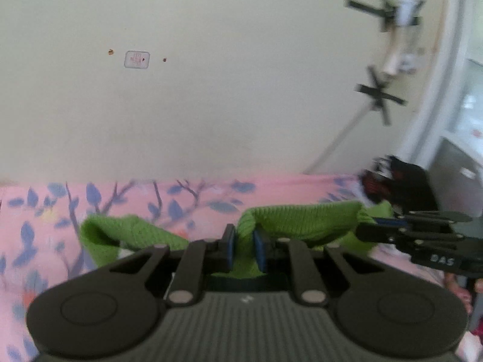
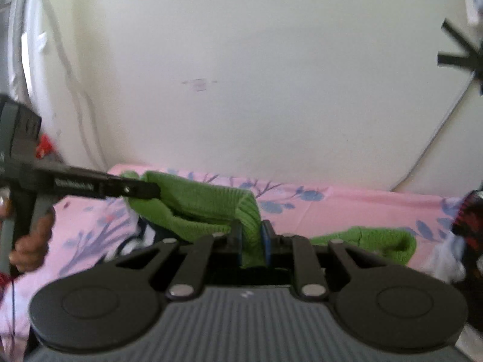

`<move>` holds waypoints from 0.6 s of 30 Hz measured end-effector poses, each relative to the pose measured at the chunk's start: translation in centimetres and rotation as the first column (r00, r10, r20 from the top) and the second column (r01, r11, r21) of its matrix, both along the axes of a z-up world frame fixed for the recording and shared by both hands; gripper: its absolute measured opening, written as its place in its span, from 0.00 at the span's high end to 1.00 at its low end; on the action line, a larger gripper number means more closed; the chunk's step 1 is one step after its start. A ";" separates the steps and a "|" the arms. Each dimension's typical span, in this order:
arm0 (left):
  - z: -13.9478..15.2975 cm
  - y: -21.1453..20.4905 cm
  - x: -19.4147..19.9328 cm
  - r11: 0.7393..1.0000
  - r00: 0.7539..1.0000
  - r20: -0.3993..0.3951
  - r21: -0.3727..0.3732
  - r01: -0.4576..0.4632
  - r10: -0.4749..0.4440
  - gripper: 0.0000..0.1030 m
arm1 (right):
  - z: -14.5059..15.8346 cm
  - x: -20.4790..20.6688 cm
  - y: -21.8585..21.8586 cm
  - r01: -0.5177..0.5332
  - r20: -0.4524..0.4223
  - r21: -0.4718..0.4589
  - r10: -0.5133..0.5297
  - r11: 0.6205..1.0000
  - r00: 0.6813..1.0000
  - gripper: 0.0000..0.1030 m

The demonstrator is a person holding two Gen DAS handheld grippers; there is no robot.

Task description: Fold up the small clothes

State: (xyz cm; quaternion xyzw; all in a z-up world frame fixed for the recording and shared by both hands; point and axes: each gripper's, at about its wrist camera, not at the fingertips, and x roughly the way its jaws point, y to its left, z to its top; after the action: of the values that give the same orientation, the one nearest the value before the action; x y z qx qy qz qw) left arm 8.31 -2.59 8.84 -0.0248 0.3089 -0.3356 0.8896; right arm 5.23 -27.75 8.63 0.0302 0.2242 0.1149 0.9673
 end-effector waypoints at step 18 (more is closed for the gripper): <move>-2.8 8.9 -14.1 0.999 0.999 -0.042 -0.031 -0.016 0.014 0.58 | -4.9 -14.9 1.4 0.021 -0.002 0.048 -0.021 0.999 1.000 0.52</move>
State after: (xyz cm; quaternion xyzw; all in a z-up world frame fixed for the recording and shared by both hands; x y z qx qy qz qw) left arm -5.81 6.35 6.00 -0.0482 0.3216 -0.3331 0.8850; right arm -9.66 -26.31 3.73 0.0556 0.2219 0.1101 0.9672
